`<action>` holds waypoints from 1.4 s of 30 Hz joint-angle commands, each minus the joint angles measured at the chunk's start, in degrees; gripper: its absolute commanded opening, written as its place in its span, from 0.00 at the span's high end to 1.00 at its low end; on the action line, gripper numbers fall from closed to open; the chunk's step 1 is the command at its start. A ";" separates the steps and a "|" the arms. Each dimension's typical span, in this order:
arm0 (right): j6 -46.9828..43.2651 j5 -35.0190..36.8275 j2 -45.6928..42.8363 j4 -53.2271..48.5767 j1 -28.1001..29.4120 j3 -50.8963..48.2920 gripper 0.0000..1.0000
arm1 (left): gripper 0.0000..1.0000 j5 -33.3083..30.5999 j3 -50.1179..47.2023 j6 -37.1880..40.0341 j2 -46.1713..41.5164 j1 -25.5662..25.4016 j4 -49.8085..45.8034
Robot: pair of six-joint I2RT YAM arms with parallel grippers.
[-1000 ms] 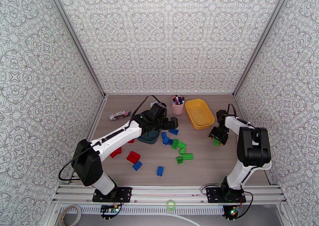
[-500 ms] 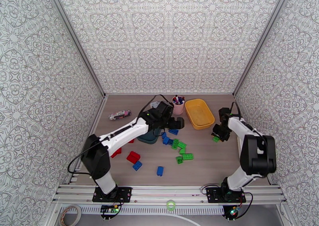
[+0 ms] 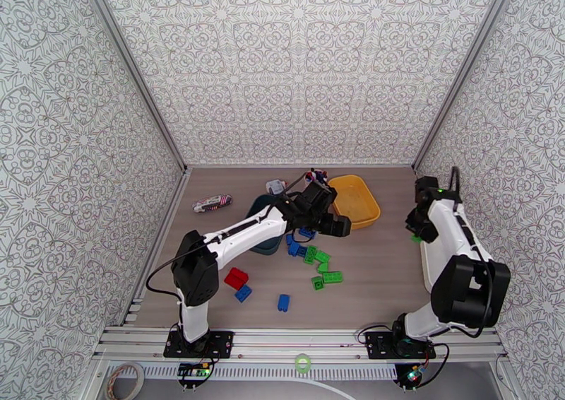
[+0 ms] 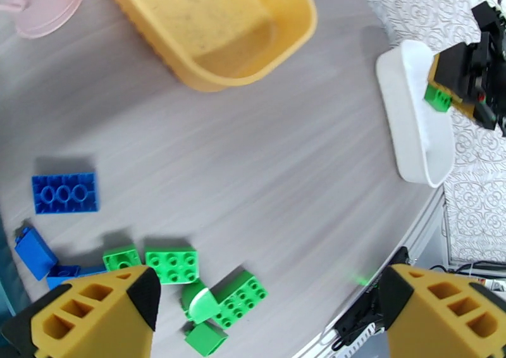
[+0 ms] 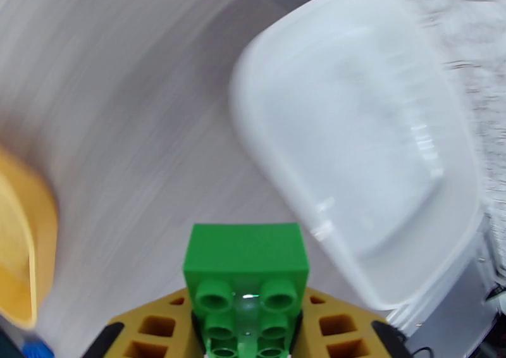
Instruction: Sort the legos into containers by color
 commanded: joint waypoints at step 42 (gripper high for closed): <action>-6.46 -13.09 6.45 6.70 -11.76 -10.77 0.37 | 0.02 2.05 11.37 7.08 6.54 -2.91 1.41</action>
